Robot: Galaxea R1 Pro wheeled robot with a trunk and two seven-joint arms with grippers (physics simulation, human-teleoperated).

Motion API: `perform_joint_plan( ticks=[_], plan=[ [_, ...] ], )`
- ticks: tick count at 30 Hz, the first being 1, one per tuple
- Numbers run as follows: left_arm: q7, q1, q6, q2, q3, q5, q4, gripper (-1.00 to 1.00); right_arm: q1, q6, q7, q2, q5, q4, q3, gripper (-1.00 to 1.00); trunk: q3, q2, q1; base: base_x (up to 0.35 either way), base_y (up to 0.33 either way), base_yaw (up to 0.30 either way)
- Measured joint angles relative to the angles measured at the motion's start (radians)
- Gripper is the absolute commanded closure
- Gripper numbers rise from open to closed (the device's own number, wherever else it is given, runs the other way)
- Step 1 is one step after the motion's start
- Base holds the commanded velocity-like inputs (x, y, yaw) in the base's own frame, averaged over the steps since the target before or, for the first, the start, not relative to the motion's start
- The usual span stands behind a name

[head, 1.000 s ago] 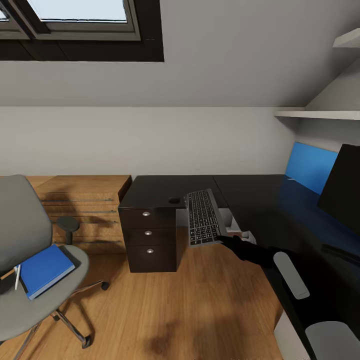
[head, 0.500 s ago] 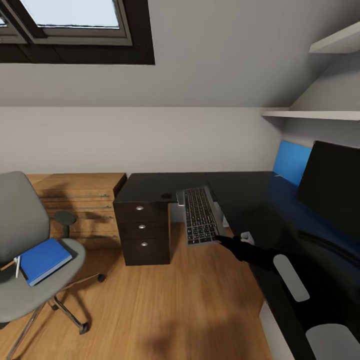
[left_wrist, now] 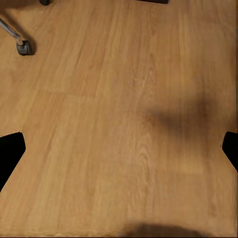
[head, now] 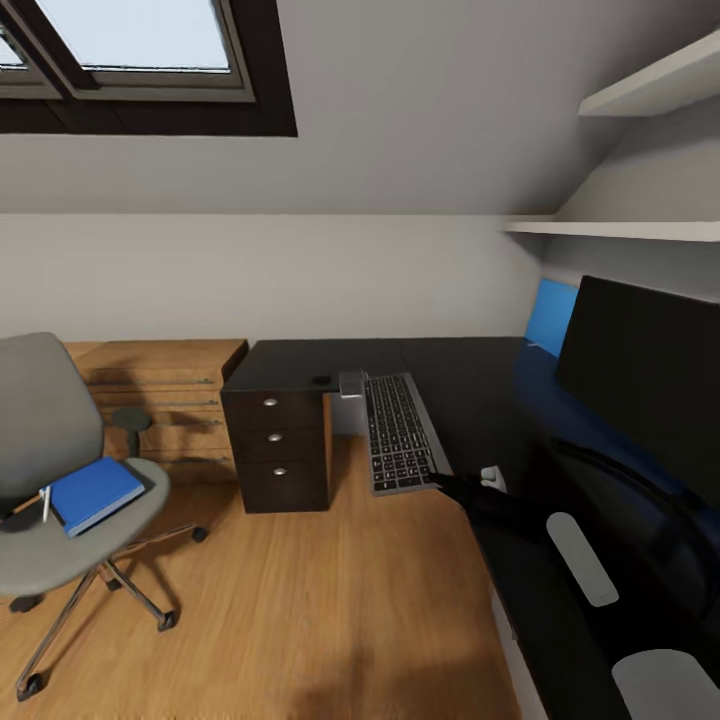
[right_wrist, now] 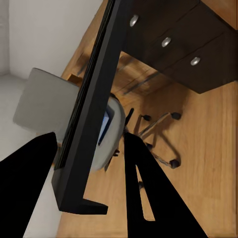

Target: In the bedroom, organize the workspace by keeping the computer under the desk, ensuring the monitor is on the desk, placing the keyboard on the desk next to the monitor, placing the mouse on the desk next to the keyboard, moving the folder from the swivel chair onto the desk next to the mouse, stacking the notebook on top of the folder with the pen on top of the notebook, and positioning the swivel chair next to the desk.

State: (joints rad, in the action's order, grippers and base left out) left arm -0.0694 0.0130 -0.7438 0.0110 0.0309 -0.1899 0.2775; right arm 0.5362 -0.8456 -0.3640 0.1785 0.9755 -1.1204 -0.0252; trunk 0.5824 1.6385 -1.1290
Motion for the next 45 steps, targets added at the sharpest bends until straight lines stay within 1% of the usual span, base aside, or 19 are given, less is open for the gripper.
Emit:
perform_joint_plan(
  ticks=[20,26,32,35,38,45],
  plan=[
    [0.000,0.000,0.000,0.000,0.000,-0.001,0.000,-1.00,0.000,0.002,-0.001,0.000,0.001,0.002,0.000,1.00,0.000,0.000,0.000,-0.272,-0.171,0.000],
    [0.000,0.000,0.000,0.000,0.000,-0.001,0.000,-1.00,0.000,0.003,-0.002,0.002,-0.001,0.035,0.001,1.00,0.000,0.000,0.000,-0.267,-0.195,0.000],
    [0.000,0.000,0.000,0.000,0.000,-0.001,0.000,-1.00,0.000,0.003,-0.005,0.018,-0.002,0.052,0.002,1.00,0.000,0.000,0.000,-0.225,-0.253,0.000],
    [0.000,0.000,0.000,0.000,0.000,-0.001,0.000,-1.00,0.000,0.004,-0.006,0.021,-0.001,0.056,0.011,1.00,0.000,0.000,0.000,-0.209,-0.266,0.000],
    [0.000,0.000,0.000,0.000,0.000,-0.001,0.000,-1.00,0.000,0.005,-0.006,0.023,-0.001,0.057,0.027,1.00,0.000,0.000,0.000,-0.204,-0.270,0.000],
    [0.000,0.000,0.000,0.000,0.001,-0.001,0.000,-1.00,0.000,0.008,-0.005,0.027,0.000,0.063,0.040,1.00,0.000,0.000,0.000,-0.192,-0.267,0.000]
  ],
)
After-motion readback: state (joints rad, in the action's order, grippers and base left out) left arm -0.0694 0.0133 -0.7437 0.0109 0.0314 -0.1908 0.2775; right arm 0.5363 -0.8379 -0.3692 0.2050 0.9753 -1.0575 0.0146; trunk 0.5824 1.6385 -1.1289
